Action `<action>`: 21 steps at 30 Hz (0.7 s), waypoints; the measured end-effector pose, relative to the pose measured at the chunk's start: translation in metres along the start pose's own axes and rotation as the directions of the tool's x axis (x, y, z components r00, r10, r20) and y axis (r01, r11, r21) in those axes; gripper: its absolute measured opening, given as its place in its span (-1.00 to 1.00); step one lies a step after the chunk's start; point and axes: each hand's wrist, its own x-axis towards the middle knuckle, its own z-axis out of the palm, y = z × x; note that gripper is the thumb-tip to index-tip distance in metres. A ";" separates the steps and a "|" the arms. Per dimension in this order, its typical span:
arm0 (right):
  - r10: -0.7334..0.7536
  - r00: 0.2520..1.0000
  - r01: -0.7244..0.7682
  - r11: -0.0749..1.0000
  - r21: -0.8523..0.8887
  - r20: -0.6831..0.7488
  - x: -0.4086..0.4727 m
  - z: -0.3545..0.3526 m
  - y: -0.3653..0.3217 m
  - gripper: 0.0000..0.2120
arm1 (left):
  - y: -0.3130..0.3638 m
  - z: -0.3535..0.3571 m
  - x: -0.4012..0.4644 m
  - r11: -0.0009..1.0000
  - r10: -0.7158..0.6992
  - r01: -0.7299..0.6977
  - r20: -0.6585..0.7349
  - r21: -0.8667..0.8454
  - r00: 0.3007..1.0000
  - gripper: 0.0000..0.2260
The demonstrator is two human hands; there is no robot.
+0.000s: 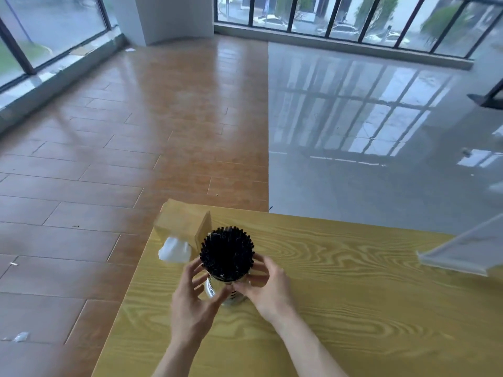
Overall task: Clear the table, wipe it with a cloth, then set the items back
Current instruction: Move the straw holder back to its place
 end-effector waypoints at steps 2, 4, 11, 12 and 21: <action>0.008 0.999 -0.008 1.000 0.001 -0.037 0.012 -0.026 0.006 -0.34 | 0.009 0.028 0.009 1.000 0.014 -0.014 0.035 0.011 0.999 -0.28; 0.021 0.998 -0.020 1.000 0.012 -0.067 0.027 -0.049 0.010 -0.34 | 0.021 0.054 0.020 0.999 0.029 -0.029 0.061 0.012 0.998 -0.29; 0.012 0.993 -0.011 1.000 0.009 -0.118 0.083 -0.104 0.016 -0.33 | 0.050 0.122 0.065 0.997 0.070 -0.073 0.110 0.029 0.991 -0.30; 0.010 0.993 -0.010 1.000 0.006 -0.117 0.090 -0.108 0.015 -0.32 | 0.052 0.126 0.071 0.997 0.072 -0.077 0.112 0.033 0.991 -0.30; 0.015 0.995 -0.011 0.999 0.041 -0.098 0.132 -0.116 0.017 -0.32 | 0.055 0.149 0.105 0.996 0.053 -0.059 0.086 0.069 0.995 -0.29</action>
